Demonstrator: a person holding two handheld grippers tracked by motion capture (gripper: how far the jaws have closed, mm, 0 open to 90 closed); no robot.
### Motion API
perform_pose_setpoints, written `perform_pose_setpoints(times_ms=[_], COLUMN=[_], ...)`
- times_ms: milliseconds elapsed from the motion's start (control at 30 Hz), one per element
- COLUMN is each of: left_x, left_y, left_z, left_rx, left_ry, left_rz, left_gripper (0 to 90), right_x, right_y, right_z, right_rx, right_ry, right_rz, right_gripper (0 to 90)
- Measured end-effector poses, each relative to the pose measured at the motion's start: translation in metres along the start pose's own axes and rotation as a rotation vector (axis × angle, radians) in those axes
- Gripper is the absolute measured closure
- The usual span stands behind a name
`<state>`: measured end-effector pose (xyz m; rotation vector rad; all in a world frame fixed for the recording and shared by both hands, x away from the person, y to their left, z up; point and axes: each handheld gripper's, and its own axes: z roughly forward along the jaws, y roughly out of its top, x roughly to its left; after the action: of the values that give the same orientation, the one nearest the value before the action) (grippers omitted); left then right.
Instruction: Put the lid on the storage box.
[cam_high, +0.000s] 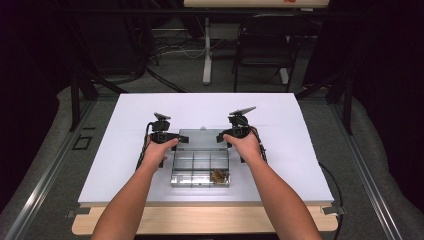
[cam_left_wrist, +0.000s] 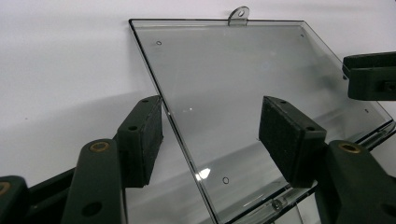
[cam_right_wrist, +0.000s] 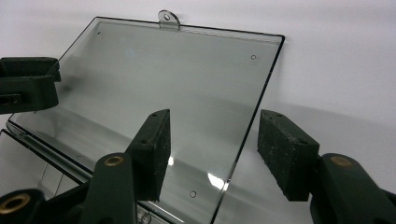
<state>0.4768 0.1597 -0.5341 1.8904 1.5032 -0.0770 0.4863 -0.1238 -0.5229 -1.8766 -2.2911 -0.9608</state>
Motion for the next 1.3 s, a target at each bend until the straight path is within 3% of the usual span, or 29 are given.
perform_pose_setpoints(times_ms=[233, 400, 600, 933, 1200, 1300], left_x=[0.0016, 0.0029, 0.0053, 0.0049, 0.0036, 0.0034], left_y=[0.0001, -0.0015, -0.0038, -0.0035, -0.0003, 0.0005], left_z=[0.0009, 0.0024, 0.0048, 0.0043, 0.002, 0.0005], left_rx=[0.003, -0.003, -0.001, 0.003, 0.001, -0.005], left_ry=[-0.005, -0.015, -0.048, -0.046, -0.041, -0.044], left_rz=[-0.007, -0.034, -0.056, -0.055, -0.049, -0.047], left_gripper=[39.5, 40.3, 40.9, 41.2, 42.3, 42.5], right_x=[0.0002, -0.0011, -0.0044, -0.0057, -0.0053, -0.004], right_y=[-0.0004, -0.0011, -0.0007, -0.0009, -0.0006, -0.0007], right_z=[0.0037, 0.006, 0.0074, 0.0073, 0.0045, 0.0038], right_rx=[0.014, 0.009, 0.019, 0.028, 0.013, -0.019], right_ry=[0.001, 0.007, 0.041, 0.057, 0.054, 0.065], right_rz=[0.015, 0.023, 0.061, 0.065, 0.061, 0.086], right_gripper=[43.9, 43.3, 43.3, 43.6, 44.0, 44.3])
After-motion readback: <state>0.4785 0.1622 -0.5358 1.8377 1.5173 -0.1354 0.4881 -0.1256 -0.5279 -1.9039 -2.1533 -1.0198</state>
